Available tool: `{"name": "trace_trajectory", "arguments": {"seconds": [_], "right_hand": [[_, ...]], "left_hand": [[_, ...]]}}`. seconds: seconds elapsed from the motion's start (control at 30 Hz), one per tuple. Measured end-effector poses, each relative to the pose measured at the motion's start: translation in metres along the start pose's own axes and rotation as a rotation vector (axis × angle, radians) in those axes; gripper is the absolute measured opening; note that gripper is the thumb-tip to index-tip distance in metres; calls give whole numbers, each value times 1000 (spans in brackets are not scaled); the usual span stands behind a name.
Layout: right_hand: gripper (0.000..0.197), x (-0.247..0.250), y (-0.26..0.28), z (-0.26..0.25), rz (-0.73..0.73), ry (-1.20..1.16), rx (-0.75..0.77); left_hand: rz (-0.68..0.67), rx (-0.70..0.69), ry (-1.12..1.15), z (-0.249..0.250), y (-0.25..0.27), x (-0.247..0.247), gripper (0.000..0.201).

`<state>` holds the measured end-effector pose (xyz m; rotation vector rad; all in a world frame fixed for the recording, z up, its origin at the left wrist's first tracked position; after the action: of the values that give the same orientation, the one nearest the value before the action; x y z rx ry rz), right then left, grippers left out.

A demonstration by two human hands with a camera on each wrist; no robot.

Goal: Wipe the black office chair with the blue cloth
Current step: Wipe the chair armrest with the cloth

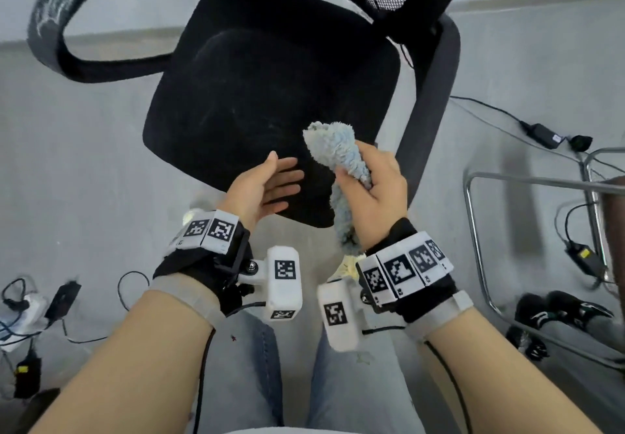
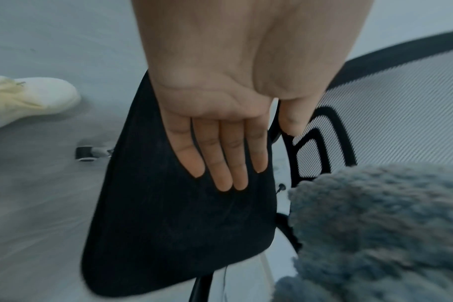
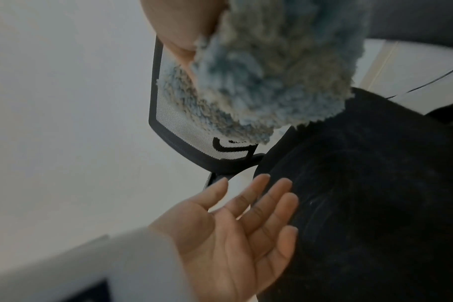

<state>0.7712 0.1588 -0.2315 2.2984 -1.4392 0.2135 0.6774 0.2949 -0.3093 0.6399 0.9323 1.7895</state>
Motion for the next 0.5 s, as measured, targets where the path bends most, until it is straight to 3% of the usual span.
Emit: {"name": "trace_trajectory", "arguments": {"seconds": [0.3, 0.5], "right_hand": [[30, -179, -26, -48, -39, -23, -176], [28, -257, -41, -67, 34, -167, -287]], "left_hand": [[97, -253, -86, 91, 0, 201, 22], [380, -414, -5, 154, -23, 331, 23]]}}
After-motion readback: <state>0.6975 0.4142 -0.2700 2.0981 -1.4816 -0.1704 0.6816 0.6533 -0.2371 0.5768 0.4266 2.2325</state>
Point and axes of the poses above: each hand's wrist, its own y-axis away from the middle knuckle, its own x-axis out of the back of the hand, z = x × y, the point moved 10 cm from there along -y, towards the middle knuckle, and after that the axes turned 6 degrees about -y, right-handed, at the moved point
